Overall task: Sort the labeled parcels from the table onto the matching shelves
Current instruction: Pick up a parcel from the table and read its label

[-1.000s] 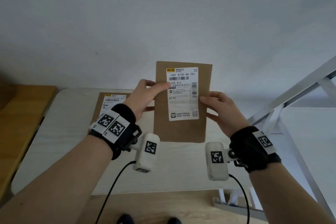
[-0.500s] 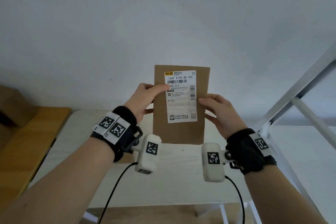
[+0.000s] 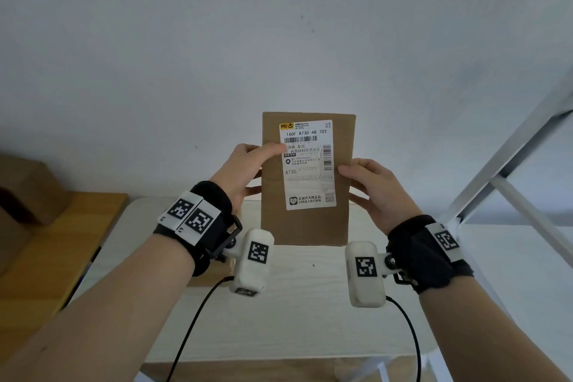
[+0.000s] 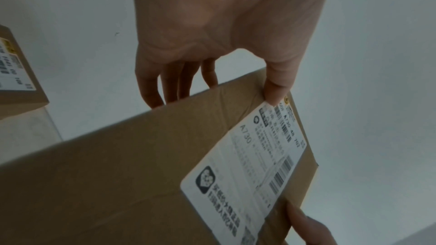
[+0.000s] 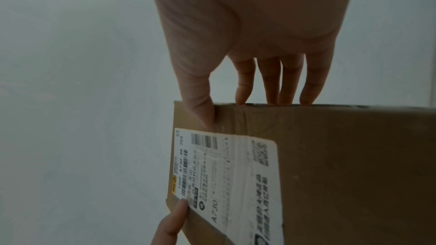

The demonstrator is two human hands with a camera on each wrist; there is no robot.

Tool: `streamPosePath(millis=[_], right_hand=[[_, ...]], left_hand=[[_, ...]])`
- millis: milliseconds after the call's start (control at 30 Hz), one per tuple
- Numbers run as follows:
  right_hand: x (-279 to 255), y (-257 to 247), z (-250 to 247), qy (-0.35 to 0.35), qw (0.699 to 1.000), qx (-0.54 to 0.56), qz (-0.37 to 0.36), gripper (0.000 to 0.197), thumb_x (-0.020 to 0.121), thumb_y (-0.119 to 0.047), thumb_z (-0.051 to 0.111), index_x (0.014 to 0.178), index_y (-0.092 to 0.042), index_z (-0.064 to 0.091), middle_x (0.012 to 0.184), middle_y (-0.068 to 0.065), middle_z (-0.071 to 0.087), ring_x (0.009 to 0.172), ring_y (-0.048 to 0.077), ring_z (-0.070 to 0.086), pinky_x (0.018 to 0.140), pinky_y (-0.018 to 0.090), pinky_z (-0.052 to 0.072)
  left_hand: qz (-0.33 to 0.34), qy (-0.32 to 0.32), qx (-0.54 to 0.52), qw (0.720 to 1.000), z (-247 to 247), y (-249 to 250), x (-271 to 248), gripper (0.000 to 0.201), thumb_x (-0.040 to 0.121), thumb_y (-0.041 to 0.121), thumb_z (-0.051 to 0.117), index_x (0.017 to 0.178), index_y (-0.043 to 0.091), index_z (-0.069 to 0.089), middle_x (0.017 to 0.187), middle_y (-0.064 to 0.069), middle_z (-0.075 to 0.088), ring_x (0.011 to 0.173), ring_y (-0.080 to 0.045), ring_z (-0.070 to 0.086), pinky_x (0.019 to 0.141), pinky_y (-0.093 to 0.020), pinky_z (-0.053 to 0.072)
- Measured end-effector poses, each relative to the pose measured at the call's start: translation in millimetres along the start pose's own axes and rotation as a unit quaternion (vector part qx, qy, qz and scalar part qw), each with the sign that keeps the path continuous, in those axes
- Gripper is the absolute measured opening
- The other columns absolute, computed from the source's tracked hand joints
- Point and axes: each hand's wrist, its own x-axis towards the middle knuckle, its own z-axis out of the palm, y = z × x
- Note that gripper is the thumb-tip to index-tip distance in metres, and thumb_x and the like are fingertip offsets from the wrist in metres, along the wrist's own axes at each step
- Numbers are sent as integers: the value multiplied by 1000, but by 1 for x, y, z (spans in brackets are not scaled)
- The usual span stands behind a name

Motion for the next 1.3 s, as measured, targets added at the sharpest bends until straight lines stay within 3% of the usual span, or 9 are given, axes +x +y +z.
streamPosePath(millis=[233, 600, 933, 1200, 1300], right_hand=[[-3, -2, 3, -3, 1000, -8, -4, 22, 83, -14, 67, 100, -15, 53, 104, 4, 67, 92, 12, 64, 91, 33, 47], [-7, -6, 2, -9, 1000, -14, -9, 19, 82, -8, 68, 84, -19, 53, 99, 2, 68, 92, 15, 62, 92, 33, 47], [-14, 1, -15, -29, 1000, -5, -5, 26, 82, -3, 66, 101, -14, 53, 98, 3, 70, 88, 15, 64, 93, 34, 47], [-12, 21, -33, -52, 998, 10, 18, 26, 83, -2, 65, 102, -14, 52, 103, 4, 70, 91, 17, 64, 93, 33, 48], [-10, 34, -35, -65, 997, 15, 35, 27, 84, -3, 65, 105, -14, 53, 103, 4, 71, 92, 18, 65, 87, 30, 50]], left_hand=[[0, 1, -10, 1000, -2, 2, -2, 62, 80, 39, 70, 131, 8, 53, 112, -5, 71, 91, -16, 66, 72, -32, 53], [-1, -2, -1, 1000, -4, 5, -6, 70, 74, 44, 71, 132, 9, 53, 118, -7, 70, 96, -17, 67, 67, -31, 52], [-14, 12, 10, 1000, 11, -1, -18, 68, 74, 46, 70, 130, 9, 55, 112, -3, 72, 90, -14, 67, 60, -27, 50], [-42, 47, 1, 998, 28, -24, -27, 64, 77, 44, 69, 130, 11, 55, 116, -2, 71, 96, -14, 67, 67, -29, 48], [-52, 73, -5, 996, 32, -37, -34, 55, 81, 40, 68, 127, 12, 55, 111, -1, 71, 96, -14, 66, 70, -30, 48]])
